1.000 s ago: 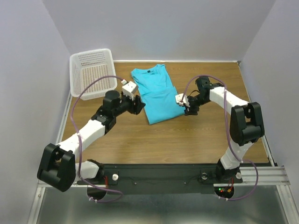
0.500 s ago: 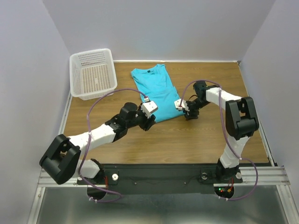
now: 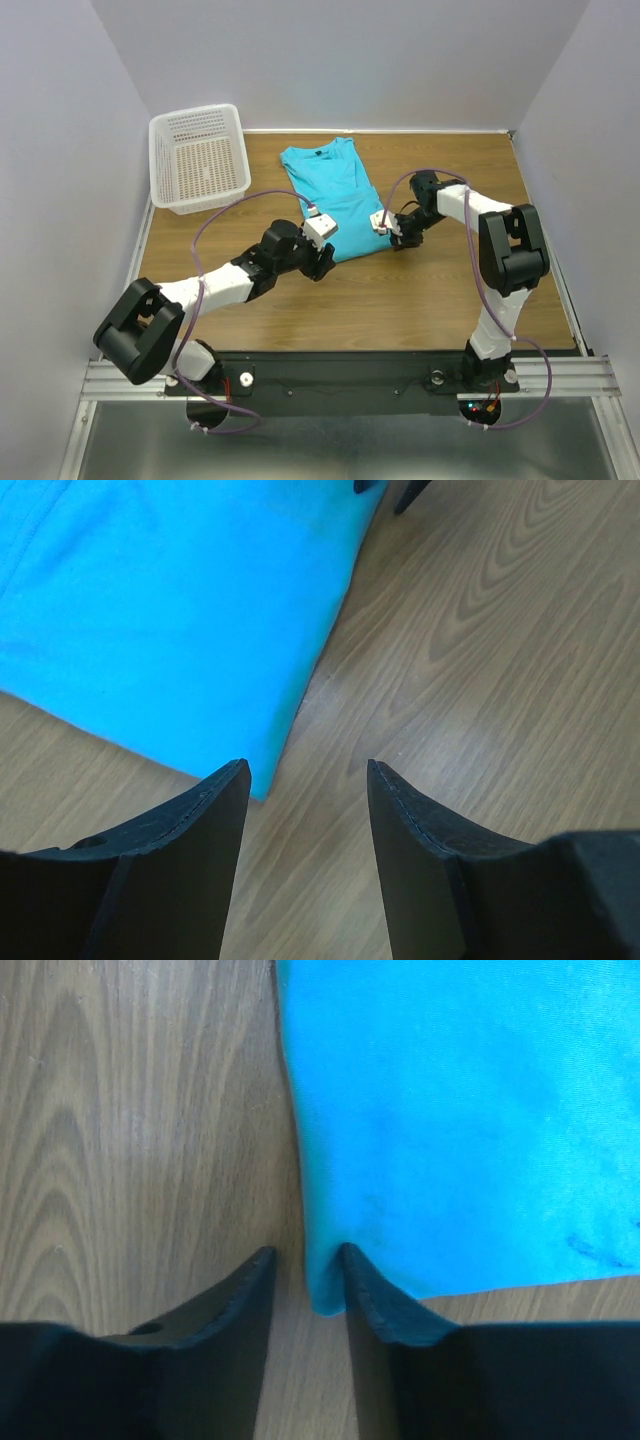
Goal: Fold and stack the t-shirts
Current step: Fold the tshirt
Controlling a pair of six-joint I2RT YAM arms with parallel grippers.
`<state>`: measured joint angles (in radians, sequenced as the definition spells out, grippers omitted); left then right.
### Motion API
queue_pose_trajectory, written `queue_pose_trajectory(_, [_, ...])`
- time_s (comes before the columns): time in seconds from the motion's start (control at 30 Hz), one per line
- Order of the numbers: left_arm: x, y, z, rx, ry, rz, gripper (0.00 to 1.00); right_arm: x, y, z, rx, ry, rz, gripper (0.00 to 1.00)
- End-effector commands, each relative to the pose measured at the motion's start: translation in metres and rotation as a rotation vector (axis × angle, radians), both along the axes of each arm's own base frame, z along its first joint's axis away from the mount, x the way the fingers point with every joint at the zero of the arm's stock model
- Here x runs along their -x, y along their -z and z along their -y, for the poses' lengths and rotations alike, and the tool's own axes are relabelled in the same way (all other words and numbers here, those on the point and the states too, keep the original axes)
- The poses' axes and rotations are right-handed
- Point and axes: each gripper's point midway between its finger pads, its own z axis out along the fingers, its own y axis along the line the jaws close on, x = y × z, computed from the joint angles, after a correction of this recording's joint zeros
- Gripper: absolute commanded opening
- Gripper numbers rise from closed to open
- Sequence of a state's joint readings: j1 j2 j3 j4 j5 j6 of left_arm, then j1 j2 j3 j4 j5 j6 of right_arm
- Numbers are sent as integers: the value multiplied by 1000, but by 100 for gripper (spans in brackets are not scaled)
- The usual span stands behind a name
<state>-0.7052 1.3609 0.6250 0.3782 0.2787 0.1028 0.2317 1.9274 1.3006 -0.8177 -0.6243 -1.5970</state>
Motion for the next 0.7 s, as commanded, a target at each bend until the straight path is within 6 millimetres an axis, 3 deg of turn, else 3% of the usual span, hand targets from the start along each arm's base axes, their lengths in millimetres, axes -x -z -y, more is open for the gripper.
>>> queue_pose_trajectory(0.0, [-4,-25,10,111,-36,-8,62,1,11,1,30,5,-14,32])
queue_pose_trajectory(0.27, [4,0,16,149,-123,-233,62,3,8,6,44,67,-4,1])
queue_pose_trajectory(0.5, [15,28,16,215,-244,-435,61,17,5,9,43,107,-32,1])
queue_pose_trajectory(0.67, [0,37,1,270,-437,-496,60,22,5,10,38,122,-41,1])
